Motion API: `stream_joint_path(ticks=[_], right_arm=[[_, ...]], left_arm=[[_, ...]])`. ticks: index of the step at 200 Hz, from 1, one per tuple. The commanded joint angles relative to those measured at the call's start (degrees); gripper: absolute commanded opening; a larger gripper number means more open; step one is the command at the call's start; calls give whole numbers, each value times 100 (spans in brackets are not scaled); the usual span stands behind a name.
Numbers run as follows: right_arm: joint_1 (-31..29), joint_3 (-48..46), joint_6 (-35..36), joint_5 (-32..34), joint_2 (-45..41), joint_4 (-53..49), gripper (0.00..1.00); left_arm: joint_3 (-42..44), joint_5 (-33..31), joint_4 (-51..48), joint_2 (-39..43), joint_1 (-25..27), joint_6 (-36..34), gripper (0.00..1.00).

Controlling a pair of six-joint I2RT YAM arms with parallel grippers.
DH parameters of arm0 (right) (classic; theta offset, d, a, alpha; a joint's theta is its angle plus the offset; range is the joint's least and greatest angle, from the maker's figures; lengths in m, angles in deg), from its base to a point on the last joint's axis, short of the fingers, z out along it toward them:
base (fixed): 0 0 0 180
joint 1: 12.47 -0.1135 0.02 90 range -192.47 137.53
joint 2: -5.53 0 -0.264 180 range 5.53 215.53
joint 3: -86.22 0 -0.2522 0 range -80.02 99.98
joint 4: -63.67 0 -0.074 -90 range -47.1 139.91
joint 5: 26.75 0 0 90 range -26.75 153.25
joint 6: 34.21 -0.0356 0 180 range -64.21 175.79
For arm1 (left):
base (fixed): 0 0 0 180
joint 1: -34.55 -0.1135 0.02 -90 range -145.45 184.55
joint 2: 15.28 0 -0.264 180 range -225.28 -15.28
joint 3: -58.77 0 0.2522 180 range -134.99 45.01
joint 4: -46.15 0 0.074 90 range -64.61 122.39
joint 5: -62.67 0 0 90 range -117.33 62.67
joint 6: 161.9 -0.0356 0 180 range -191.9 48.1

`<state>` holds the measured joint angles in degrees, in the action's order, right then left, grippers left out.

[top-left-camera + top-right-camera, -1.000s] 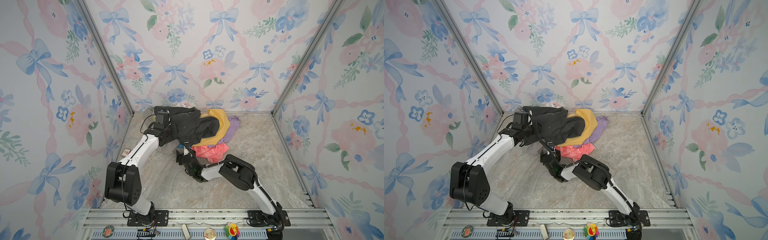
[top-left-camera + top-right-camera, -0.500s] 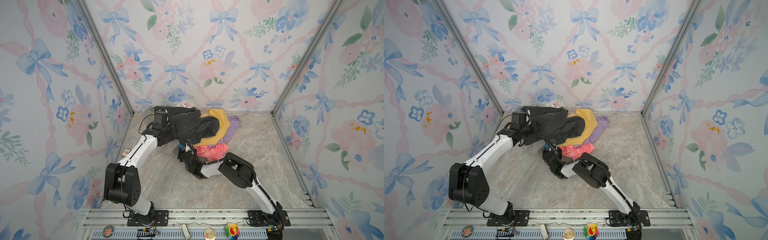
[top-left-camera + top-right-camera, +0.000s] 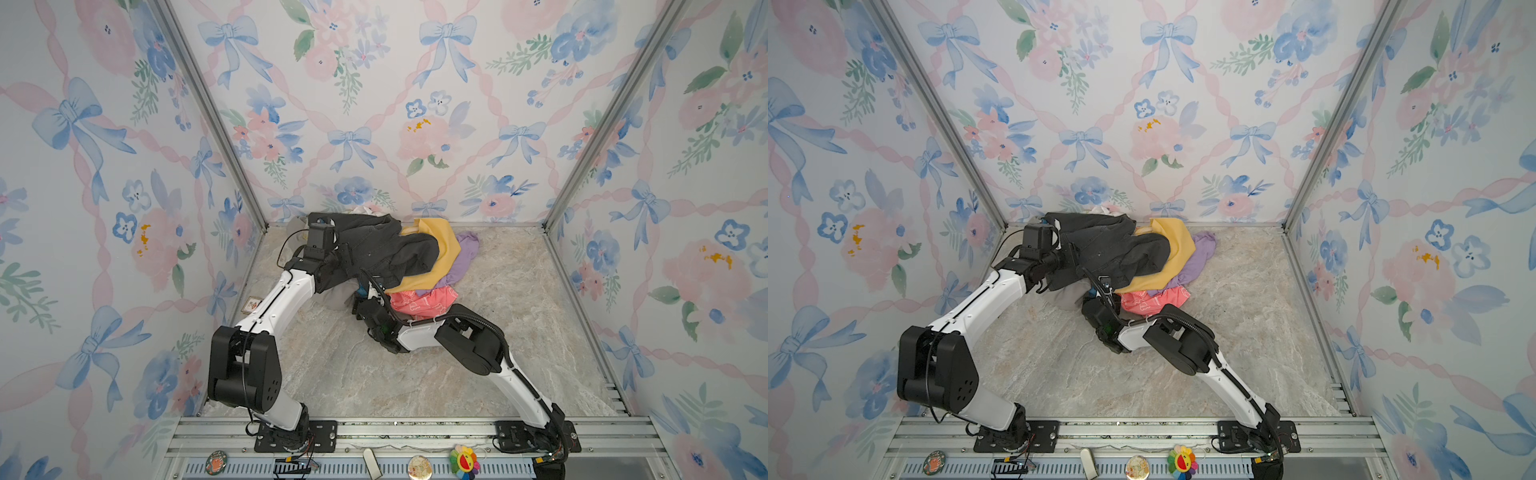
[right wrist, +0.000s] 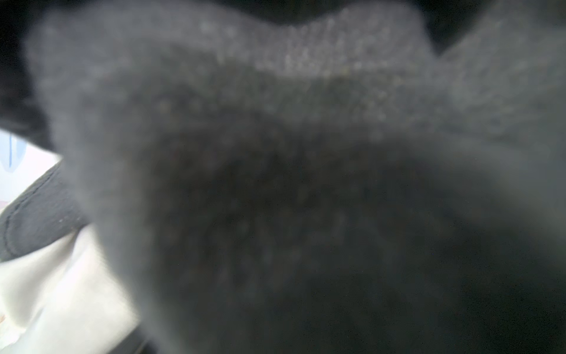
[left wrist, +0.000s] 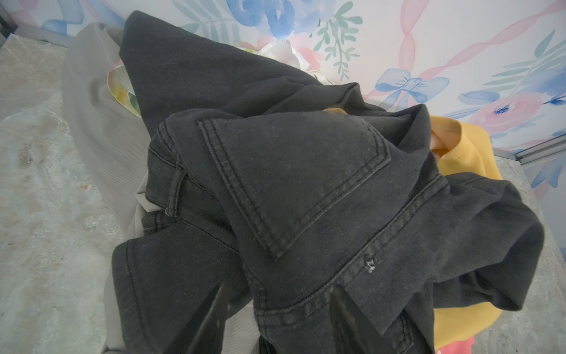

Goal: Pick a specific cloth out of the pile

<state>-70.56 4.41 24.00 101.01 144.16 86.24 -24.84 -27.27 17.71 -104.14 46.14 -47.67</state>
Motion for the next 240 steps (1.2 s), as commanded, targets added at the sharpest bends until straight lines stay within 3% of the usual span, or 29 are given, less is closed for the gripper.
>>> stream_joint_path(ticks=[1,30,46,122,161,187,212,240], right_arm=[[104,158,-237,-110,269,-406,75],[139,323,-345,-140,293,-707,71],[140,417,-341,-204,313,-853,63],[133,871,-600,-244,449,-1451,64],[158,1054,-731,-221,518,-1677,55],[140,1072,-655,-230,526,-1655,35],[123,606,-631,-212,358,-978,6],[105,-10,-435,-147,-47,-199,0]], left_arm=[[94,-5,70,160,-42,20,55],[103,-23,70,166,-43,12,56],[116,-41,69,156,-44,12,55],[138,-64,79,111,-40,3,55],[146,-88,79,127,-43,-15,55],[163,-127,88,148,-43,-23,55],[164,-148,86,143,-44,-32,55],[164,-173,88,140,-54,-41,55]])
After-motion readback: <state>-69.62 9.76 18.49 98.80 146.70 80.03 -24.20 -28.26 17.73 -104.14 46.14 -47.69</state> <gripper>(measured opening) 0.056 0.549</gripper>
